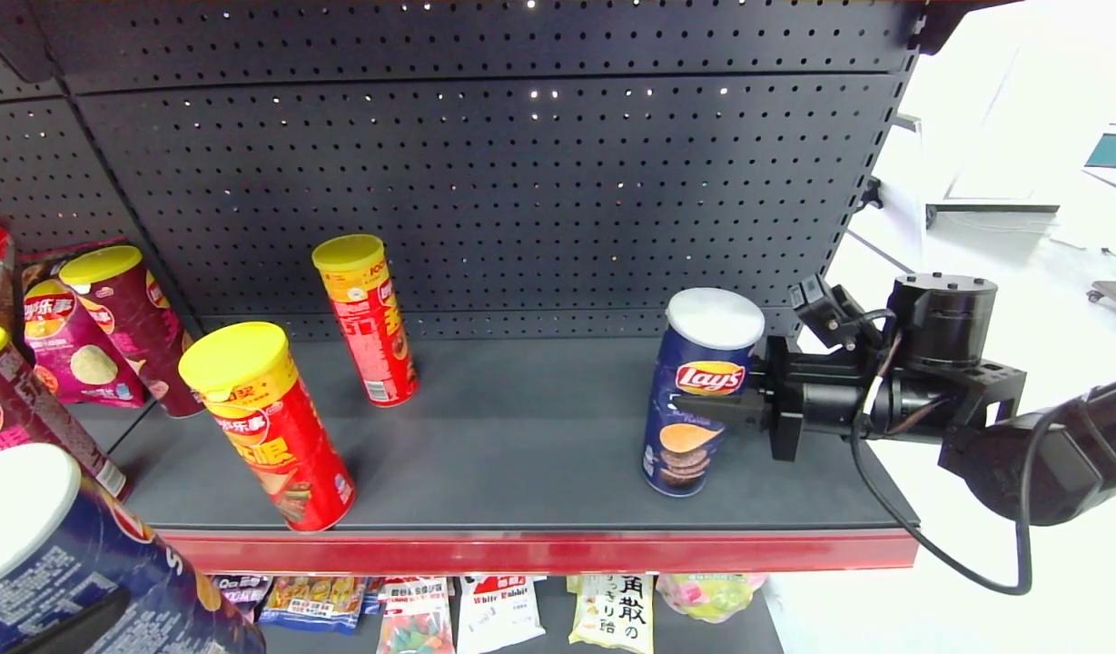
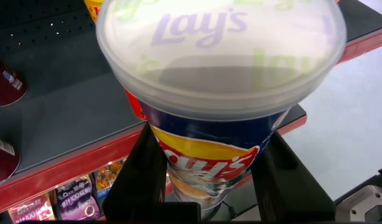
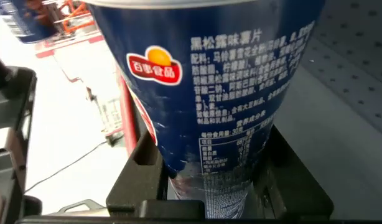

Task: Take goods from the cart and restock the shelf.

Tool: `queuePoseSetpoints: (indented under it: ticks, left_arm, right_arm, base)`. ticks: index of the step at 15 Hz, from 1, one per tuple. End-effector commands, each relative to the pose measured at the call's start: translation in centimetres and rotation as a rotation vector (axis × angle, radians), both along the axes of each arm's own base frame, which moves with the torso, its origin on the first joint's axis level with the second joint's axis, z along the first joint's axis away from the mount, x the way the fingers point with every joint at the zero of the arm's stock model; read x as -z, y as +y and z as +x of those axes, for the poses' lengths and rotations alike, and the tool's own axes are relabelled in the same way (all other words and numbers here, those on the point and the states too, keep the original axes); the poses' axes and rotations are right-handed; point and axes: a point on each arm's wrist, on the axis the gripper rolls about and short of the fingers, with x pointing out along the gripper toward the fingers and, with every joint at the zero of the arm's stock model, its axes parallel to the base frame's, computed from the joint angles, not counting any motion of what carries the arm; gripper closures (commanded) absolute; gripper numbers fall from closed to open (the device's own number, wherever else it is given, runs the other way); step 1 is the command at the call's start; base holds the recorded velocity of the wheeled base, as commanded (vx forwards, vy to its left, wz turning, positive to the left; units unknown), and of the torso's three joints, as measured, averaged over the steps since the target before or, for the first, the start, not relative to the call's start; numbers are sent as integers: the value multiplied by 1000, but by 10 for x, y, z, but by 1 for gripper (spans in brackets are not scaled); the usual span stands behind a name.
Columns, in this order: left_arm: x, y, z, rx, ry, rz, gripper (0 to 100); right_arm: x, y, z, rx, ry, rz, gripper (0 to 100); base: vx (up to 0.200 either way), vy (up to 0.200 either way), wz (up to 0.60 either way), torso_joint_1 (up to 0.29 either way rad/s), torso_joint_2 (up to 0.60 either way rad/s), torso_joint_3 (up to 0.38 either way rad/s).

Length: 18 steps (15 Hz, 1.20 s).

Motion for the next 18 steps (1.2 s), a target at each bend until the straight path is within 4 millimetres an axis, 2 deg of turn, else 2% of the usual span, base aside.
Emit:
queuePoseSetpoints:
  ticks: [1,5,18]
  left_arm:
    - [-1,0,0,0,-6,0,100]
    - [-1,0,0,-2,-6,0,100]
    - [0,0,0,-2,0,0,100]
  right_arm:
    - [3,3,-4,-13,11,-5,100]
    - [12,6,-12,-37,7,-29,100]
    - [12,11,-17,-58,7,-33,100]
  base:
    - [0,0,0,0,0,0]
    - [0,0,0,0,0,0]
    - [0,0,0,0,0,0]
